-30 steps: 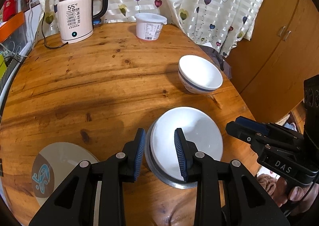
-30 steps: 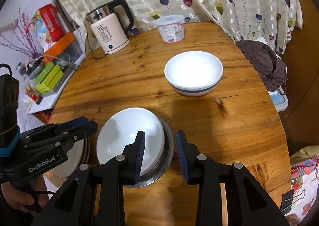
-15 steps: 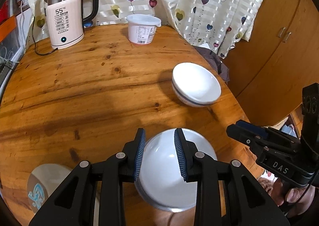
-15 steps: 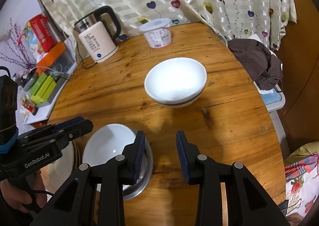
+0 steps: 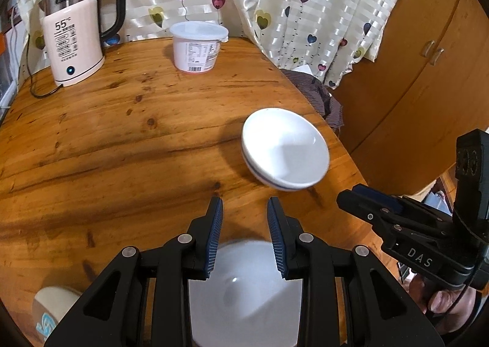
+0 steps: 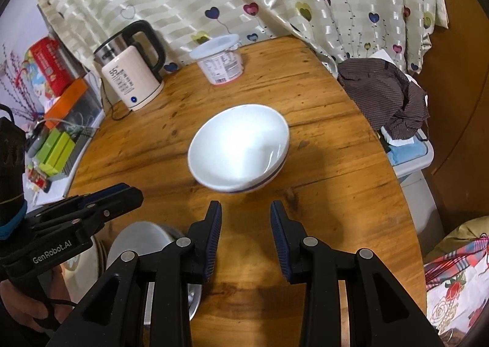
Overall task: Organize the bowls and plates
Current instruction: 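Move the right gripper to the rim of the blue-striped white bowl, then close the right gripper on the bowl rim and lift it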
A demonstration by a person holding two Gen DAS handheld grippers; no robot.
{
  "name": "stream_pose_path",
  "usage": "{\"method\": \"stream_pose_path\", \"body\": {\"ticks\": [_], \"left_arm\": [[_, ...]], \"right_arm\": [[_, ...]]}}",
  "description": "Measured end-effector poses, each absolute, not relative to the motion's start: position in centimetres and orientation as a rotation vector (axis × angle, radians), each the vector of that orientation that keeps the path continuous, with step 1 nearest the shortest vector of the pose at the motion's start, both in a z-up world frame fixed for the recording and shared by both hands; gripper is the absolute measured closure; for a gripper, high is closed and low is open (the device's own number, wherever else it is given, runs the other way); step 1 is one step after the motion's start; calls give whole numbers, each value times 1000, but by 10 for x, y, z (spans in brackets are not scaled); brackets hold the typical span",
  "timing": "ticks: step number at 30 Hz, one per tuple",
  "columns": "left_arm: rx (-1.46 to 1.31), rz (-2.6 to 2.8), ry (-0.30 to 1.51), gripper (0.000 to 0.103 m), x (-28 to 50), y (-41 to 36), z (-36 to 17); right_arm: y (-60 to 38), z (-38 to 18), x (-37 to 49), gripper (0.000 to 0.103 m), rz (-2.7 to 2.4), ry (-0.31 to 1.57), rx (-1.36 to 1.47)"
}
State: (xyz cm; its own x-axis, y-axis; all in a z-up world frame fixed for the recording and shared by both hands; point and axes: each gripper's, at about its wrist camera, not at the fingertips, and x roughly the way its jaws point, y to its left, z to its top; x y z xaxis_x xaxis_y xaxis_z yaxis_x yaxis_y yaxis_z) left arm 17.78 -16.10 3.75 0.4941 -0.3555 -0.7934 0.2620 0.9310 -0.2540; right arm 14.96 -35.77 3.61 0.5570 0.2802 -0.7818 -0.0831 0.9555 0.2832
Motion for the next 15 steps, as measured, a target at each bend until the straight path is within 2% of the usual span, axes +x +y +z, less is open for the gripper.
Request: {"method": "stream_pose_path", "body": {"ticks": [15], "left_arm": [[-93,-435,1018,72,220,-189,29]], "right_arm": [[-373,26,190,70,196,960,253]]}}
